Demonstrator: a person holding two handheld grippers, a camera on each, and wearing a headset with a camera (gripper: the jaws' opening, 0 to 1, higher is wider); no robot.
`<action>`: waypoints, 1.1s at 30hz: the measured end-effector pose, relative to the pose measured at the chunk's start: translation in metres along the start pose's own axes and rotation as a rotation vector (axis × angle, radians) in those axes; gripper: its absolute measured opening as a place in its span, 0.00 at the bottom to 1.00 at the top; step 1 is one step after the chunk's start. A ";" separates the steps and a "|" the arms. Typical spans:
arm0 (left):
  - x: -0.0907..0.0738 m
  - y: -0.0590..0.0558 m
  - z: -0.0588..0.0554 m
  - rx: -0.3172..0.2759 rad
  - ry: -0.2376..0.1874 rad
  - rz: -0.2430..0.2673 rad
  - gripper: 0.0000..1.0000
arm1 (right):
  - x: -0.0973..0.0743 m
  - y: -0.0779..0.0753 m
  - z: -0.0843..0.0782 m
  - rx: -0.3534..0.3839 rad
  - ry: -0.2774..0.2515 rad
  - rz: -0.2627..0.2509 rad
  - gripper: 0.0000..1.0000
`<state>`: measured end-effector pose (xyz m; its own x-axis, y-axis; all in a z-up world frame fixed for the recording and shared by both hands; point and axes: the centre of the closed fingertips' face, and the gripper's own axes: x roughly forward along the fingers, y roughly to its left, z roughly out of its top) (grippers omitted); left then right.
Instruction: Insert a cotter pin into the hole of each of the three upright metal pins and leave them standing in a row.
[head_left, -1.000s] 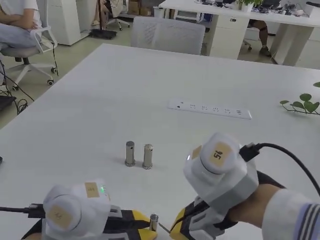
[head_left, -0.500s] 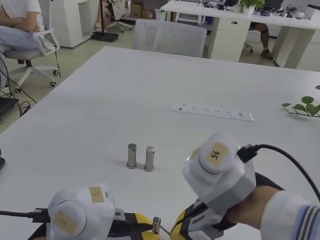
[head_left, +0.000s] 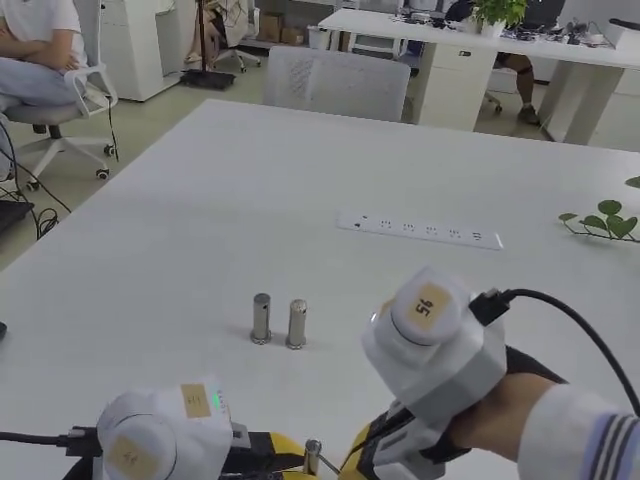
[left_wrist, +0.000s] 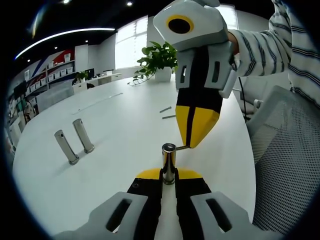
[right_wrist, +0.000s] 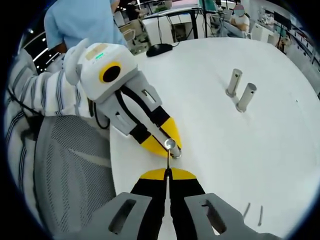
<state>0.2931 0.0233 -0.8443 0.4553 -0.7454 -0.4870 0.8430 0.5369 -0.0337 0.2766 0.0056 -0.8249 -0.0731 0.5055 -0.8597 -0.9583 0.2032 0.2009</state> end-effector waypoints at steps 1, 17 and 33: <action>0.000 0.000 0.000 0.000 0.000 0.001 0.07 | 0.000 0.000 0.000 0.000 0.001 -0.002 0.01; 0.001 0.000 0.001 0.022 0.004 0.009 0.07 | -0.006 0.001 -0.001 0.010 0.006 -0.014 0.01; 0.002 0.001 0.001 0.018 0.007 0.018 0.07 | -0.002 0.003 -0.004 0.027 0.011 -0.007 0.01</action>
<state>0.2950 0.0218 -0.8450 0.4681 -0.7331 -0.4934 0.8399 0.5427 -0.0095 0.2730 0.0018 -0.8242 -0.0691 0.4950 -0.8661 -0.9509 0.2299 0.2072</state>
